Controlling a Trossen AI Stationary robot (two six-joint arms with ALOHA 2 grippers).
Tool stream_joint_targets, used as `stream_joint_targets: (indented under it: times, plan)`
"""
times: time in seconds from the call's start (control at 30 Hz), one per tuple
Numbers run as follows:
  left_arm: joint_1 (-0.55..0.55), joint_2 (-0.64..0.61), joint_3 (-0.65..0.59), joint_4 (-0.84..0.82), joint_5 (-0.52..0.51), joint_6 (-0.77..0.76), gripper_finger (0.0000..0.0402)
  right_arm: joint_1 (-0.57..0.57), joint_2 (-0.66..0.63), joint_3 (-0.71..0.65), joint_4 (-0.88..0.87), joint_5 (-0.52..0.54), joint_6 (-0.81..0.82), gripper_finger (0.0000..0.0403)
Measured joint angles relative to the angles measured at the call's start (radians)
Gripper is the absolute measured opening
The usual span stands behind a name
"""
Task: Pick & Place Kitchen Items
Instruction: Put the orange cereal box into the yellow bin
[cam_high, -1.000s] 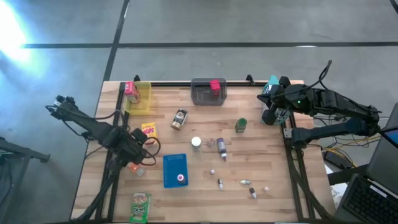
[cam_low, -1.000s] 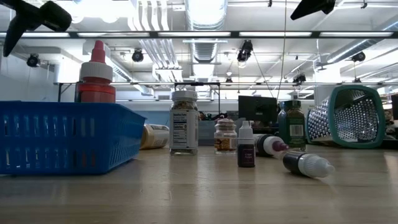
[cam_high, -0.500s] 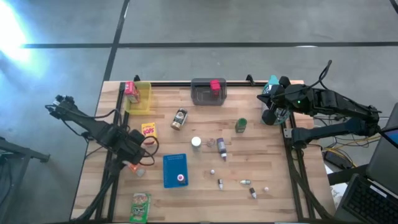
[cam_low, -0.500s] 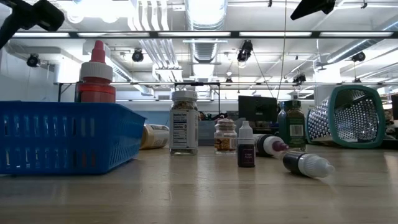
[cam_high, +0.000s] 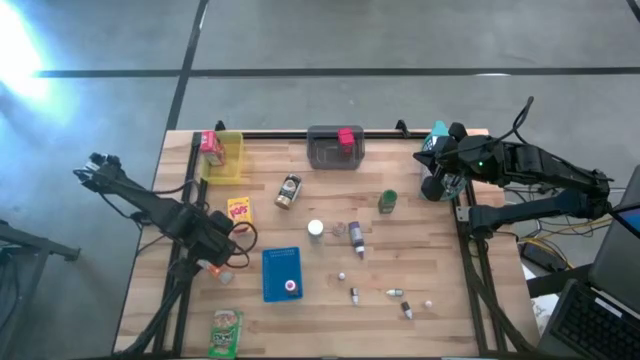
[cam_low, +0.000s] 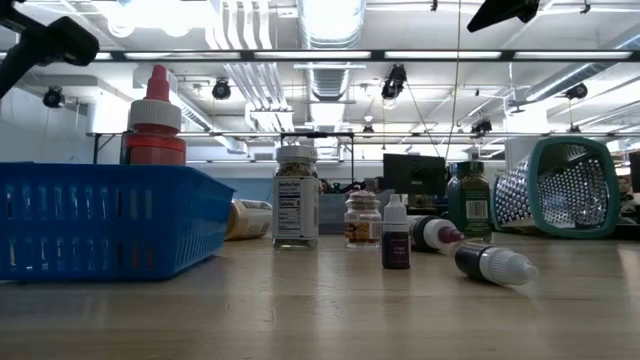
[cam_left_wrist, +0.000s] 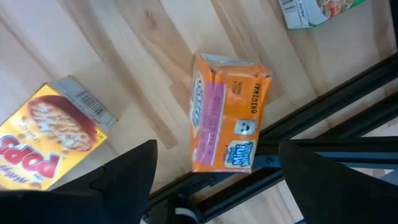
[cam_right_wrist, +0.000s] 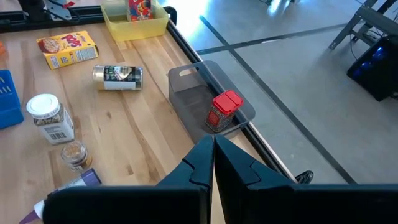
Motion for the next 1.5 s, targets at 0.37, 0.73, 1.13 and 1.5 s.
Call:
stream_joint_targets:
  times: [0.37,0.73,1.13,1.5]
  plan:
    - [-0.010,0.000,-0.075,0.058,0.045,-0.009,0.0337,0.000,0.000,0.000,0.000,0.000,-0.003,0.0008]
    - [-0.010,0.000,-0.153,0.127,0.035,-0.028,0.0337,0.000,0.000,0.000,0.000,0.000,-0.001,0.0008]
    - [-0.010,0.000,-0.177,0.172,-0.004,-0.043,0.0337,0.000,0.000,0.000,0.000,0.000,0.001,0.0008]
    - [-0.020,0.000,-0.178,0.183,0.004,0.005,0.0337,0.000,0.000,0.000,0.000,0.000,0.001,0.0008]
